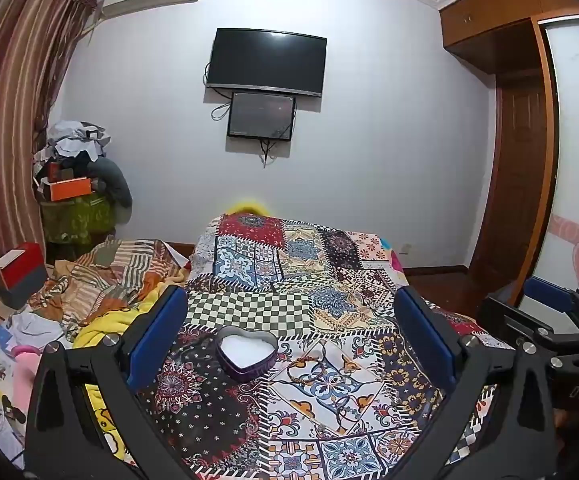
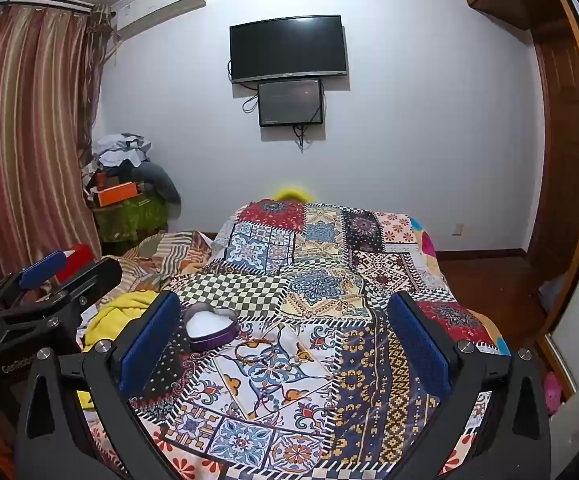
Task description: Organize jewelry
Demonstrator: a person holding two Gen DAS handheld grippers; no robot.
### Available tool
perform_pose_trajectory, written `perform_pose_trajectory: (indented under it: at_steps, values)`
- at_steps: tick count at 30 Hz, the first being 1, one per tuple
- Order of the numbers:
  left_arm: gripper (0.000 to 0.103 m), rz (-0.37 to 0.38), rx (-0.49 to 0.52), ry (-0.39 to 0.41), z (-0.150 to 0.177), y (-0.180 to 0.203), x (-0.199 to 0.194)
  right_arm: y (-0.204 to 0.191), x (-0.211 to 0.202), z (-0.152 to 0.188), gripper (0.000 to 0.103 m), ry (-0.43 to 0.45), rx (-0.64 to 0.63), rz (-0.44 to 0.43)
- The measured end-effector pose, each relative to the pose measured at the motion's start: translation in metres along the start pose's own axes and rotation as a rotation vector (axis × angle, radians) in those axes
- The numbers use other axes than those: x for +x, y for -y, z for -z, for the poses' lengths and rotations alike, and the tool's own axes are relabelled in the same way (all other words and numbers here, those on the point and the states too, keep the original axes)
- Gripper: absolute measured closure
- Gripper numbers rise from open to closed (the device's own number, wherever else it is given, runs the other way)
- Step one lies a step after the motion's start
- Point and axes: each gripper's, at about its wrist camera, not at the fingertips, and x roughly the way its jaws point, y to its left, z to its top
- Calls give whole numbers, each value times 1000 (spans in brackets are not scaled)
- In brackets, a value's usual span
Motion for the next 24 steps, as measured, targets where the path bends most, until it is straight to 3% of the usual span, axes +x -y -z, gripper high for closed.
perform_pose_trajectory:
  at_steps: [24]
  values:
    - [0,7,9,-4,1,4,1,1,2,2,0,-2,3,-2]
